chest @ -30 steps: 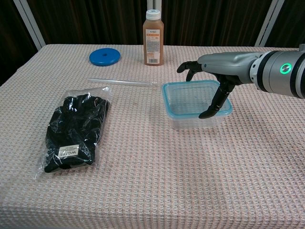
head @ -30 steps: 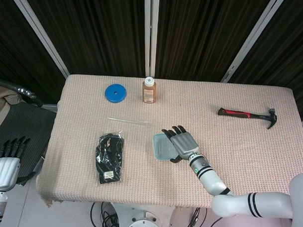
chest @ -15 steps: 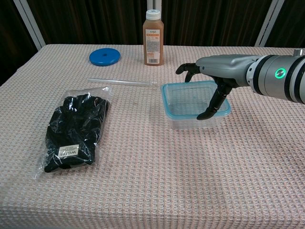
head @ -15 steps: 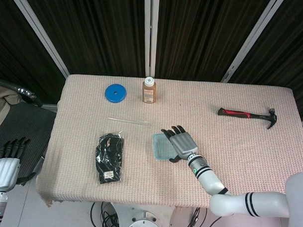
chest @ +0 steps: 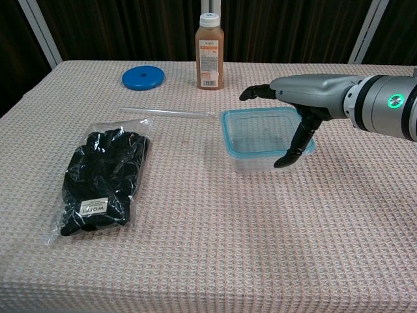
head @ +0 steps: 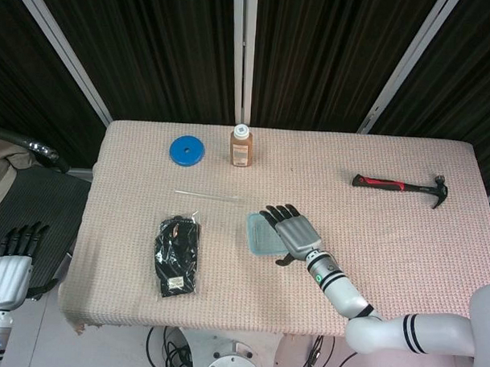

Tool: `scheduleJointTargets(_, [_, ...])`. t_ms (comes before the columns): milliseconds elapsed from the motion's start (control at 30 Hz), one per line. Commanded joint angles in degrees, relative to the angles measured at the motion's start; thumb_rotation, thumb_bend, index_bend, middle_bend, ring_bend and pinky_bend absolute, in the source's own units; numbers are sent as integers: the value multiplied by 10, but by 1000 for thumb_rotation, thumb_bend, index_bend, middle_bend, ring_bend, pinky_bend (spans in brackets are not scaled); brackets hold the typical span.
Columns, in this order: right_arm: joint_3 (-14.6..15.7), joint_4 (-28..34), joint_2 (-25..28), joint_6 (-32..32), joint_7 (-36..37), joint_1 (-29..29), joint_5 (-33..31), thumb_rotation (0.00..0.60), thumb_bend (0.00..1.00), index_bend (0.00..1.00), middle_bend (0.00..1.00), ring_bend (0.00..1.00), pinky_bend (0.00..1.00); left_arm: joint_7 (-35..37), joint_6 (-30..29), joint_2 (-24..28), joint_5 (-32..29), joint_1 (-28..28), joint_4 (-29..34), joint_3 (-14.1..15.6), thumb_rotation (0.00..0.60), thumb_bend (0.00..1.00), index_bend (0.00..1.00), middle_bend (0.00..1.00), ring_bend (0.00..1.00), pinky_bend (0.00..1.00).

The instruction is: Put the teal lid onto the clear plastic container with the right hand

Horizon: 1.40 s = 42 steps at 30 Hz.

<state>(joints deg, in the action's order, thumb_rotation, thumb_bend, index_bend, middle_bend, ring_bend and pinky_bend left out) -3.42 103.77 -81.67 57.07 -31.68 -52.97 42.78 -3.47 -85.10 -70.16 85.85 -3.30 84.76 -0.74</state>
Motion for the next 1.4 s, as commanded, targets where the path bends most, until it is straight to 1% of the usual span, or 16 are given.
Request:
scheduleJointTargets(33, [12, 13, 14, 20, 9, 20, 36, 600, 0, 0, 23, 0, 0, -1, -1, 0, 0, 0, 1, 0, 600, 0, 69, 33, 0, 2])
scheduleJointTargets(200, [32, 33, 38, 48, 13, 51, 71, 600, 0, 0, 137, 0, 0, 0, -1, -1, -1, 2, 1, 1, 600, 0, 69, 32, 0, 2])
scheduleJointTargets(300, [37, 33, 44, 49, 16, 61, 77, 600, 0, 0, 157, 0, 0, -1, 0, -3, 0, 1, 0, 1, 600, 0, 69, 32, 0, 2])
scheduleJointTargets(667, [21, -3, 30, 12, 28, 62, 68, 600, 0, 0, 163, 0, 0, 2, 0, -3, -2, 3, -2, 1, 600, 0, 69, 33, 0, 2])
scheduleJointTargets(900, [17, -21, 18, -1, 17, 60, 47, 600, 0, 0, 173, 0, 0, 4, 3, -5, -3, 2, -6, 2, 600, 0, 69, 33, 0, 2])
scheduleJointTargets(1100, [17, -33, 10, -7, 16, 62, 42, 600, 1, 0, 174, 0, 0, 6, 5, -5, -2, 2, -8, 2, 600, 0, 69, 33, 0, 2])
scheduleJointTargets(1300, [15, -35, 9, -10, 17, 64, 47, 600, 1, 0, 172, 0, 0, 6, 5, -6, -3, 2, -8, 3, 600, 0, 69, 32, 0, 2])
scheduleJointTargets(1400, [11, -22, 15, 7, 24, 71, 75, 600, 1, 0, 164, 0, 0, 7, 3, -6, -3, 3, -8, 2, 600, 0, 68, 32, 0, 2])
